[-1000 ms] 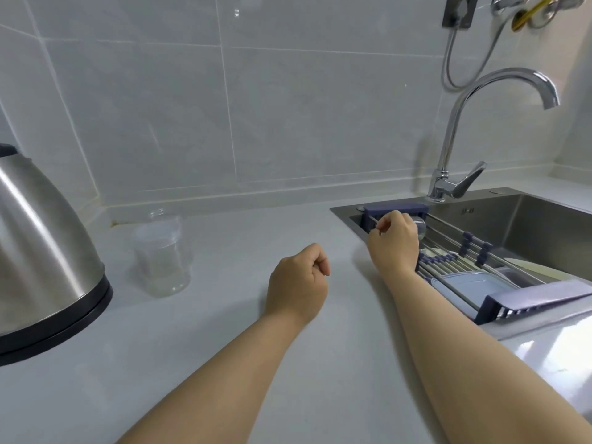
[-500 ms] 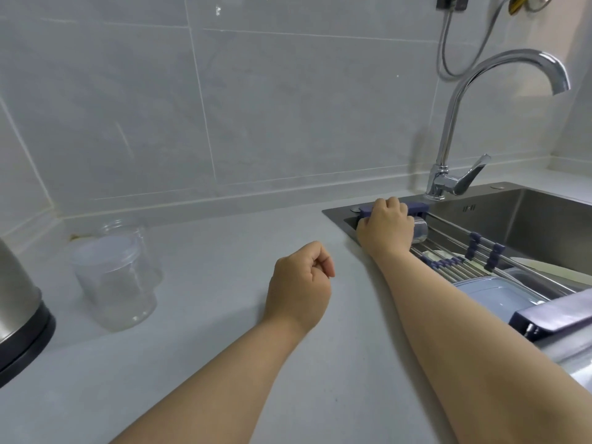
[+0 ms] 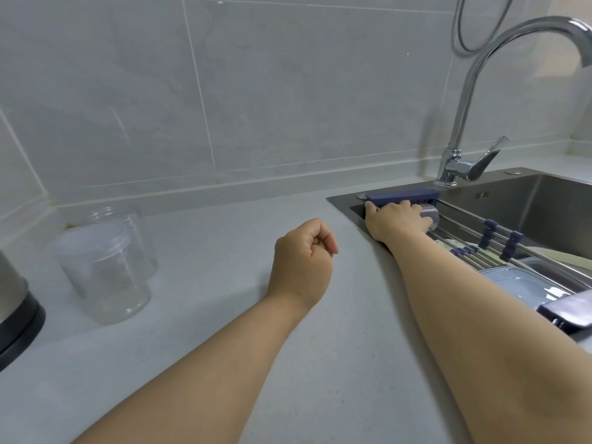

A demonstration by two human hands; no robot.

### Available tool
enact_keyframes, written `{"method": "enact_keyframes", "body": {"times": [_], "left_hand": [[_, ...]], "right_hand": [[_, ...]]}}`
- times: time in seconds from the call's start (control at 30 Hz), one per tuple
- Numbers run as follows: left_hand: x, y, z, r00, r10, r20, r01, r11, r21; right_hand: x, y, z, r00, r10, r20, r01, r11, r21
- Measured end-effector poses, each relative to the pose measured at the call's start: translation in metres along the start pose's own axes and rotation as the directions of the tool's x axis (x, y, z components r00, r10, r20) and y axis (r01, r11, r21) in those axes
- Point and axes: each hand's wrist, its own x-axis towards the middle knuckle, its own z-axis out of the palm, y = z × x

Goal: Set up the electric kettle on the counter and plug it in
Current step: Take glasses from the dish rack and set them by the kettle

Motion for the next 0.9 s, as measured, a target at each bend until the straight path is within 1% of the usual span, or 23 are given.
{"method": "enact_keyframes", "body": {"times": [0.13,0.3,0.37,0.53,0.67,0.8,0.9], "left_hand": [[0.001,0.000,-0.001,1.000,-0.025,-0.010,0.025,0.999,-0.043],[0.001,0.001,-0.002,0.997,-0.067,-0.025,0.066,0.995,-0.071],[0.001,0.002,-0.004,0.997,-0.074,-0.030,0.072,0.995,-0.072],[0.001,0.003,-0.004,0.997,-0.073,-0.023,0.071,0.994,-0.077],[0.001,0.003,-0.004,0.997,-0.075,-0.023,0.073,0.994,-0.079],[0.001,0.002,-0.004,0.997,-0.075,-0.023,0.073,0.994,-0.082],[0.002,0.001,-0.005,0.996,-0.087,-0.031,0.083,0.992,-0.098]], "right_hand": [[0.006,0.001,0.000,0.999,0.036,0.000,-0.036,0.999,-0.036],[0.006,0.000,-0.002,0.995,0.102,-0.005,-0.102,0.994,-0.035],[0.004,-0.001,-0.004,0.992,0.125,-0.023,-0.126,0.992,-0.013],[0.001,0.000,-0.011,0.983,0.159,-0.096,-0.149,0.983,0.112],[0.002,0.004,-0.014,0.964,0.121,-0.238,-0.081,0.982,0.172],[0.004,0.008,-0.016,0.926,0.090,-0.366,0.002,0.970,0.244],[0.004,0.009,-0.015,0.877,0.045,-0.479,0.138,0.931,0.339]]}}
